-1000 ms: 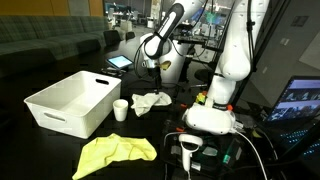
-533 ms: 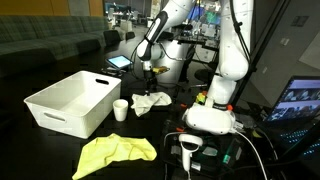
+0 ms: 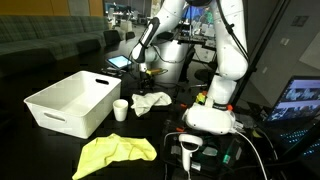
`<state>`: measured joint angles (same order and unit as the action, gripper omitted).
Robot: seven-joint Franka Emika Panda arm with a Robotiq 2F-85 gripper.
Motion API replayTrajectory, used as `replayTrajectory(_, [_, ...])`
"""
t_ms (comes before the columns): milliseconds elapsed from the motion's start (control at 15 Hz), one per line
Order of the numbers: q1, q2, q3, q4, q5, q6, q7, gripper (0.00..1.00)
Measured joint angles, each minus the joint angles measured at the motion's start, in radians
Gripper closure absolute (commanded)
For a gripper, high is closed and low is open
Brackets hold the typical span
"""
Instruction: Pick up the two cloths and put them in the box, then pick up the seal tape and marker and put them in the cup
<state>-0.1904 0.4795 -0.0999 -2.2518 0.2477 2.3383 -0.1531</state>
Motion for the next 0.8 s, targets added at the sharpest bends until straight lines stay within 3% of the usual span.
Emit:
replayTrajectory(333, [0.020,0.047,-0.008,0.038,-0.071,-0.006,0.139,0.00])
replayTrajectory(800, [0.027,0.054,-0.018,0.037,-0.149,-0.028,0.187,0.00])
